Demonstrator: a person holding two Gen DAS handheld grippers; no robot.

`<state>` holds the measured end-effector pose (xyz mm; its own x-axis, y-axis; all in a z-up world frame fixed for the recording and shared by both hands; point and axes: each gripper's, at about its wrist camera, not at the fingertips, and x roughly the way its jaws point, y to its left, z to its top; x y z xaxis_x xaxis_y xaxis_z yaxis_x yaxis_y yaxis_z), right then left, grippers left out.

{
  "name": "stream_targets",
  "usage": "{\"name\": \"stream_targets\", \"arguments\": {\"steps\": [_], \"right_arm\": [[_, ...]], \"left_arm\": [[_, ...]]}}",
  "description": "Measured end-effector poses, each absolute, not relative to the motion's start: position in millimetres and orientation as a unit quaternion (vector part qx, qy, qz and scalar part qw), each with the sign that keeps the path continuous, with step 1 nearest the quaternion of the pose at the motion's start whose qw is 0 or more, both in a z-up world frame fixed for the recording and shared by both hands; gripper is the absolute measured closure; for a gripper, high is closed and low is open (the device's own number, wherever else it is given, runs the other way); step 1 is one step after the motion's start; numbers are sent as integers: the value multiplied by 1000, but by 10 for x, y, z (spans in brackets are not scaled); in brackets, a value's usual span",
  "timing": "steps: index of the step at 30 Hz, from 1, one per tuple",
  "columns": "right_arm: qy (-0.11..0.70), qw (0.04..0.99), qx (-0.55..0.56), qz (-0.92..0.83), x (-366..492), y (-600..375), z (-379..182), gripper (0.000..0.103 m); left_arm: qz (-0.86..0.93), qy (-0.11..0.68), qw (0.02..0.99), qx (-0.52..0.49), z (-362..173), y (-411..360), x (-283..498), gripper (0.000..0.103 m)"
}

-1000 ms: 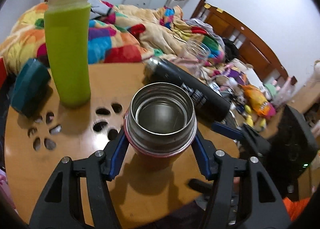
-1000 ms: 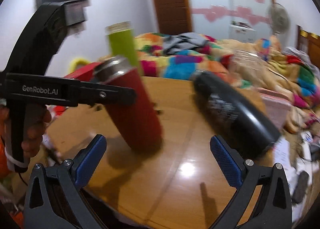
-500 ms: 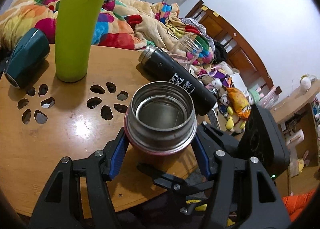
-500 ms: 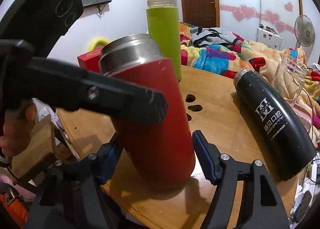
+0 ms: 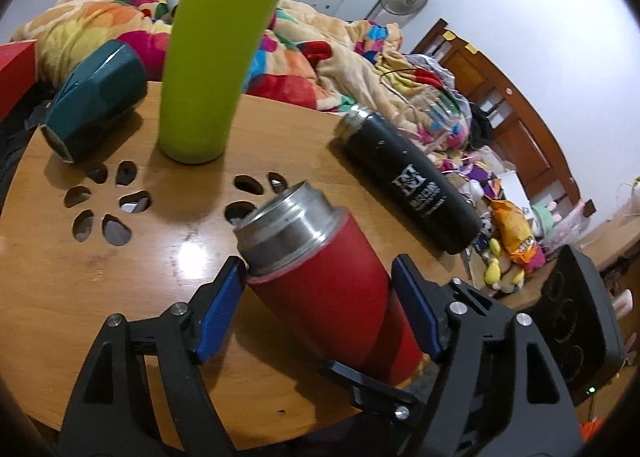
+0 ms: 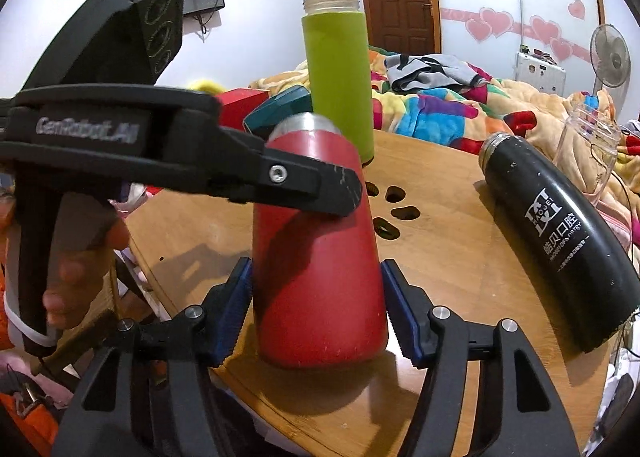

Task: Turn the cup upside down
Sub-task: 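Lift the red cup with the left tool and tip it onto its side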

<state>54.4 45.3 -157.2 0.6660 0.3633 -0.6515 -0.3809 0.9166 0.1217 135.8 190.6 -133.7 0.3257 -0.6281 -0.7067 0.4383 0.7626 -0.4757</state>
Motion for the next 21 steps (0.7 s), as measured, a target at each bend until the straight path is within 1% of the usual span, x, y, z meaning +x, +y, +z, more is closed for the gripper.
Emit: {"name": "stream_targets", "arguments": {"steps": [6, 15, 16, 17, 19, 20, 21], "right_arm": [[357, 911, -13, 207, 553, 502, -1601, 44], [369, 905, -10, 211, 592, 528, -1642, 44], [371, 905, -6, 210, 593, 527, -1643, 44], [374, 903, 1, 210, 603, 516, -1646, 44], [381, 900, 17, 211, 604, 483, -1653, 43], [384, 898, 25, 214, 597, 465, -1662, 43], [386, 897, 29, 215, 584, 455, -1674, 43]], "left_arm": [[-312, 479, 814, -98, -1389, 1946, 1363, 26], [-288, 443, 849, -18, -1273, 1876, 1203, 25], [-295, 430, 853, -16, -1213, 1880, 1165, 26], [-308, 417, 855, -13, -1143, 1875, 1117, 33], [-325, 405, 855, -4, -1058, 1835, 1063, 42], [-336, 401, 852, 2, -1029, 1802, 1024, 50], [-347, 399, 849, 10, -1011, 1763, 993, 55]]}}
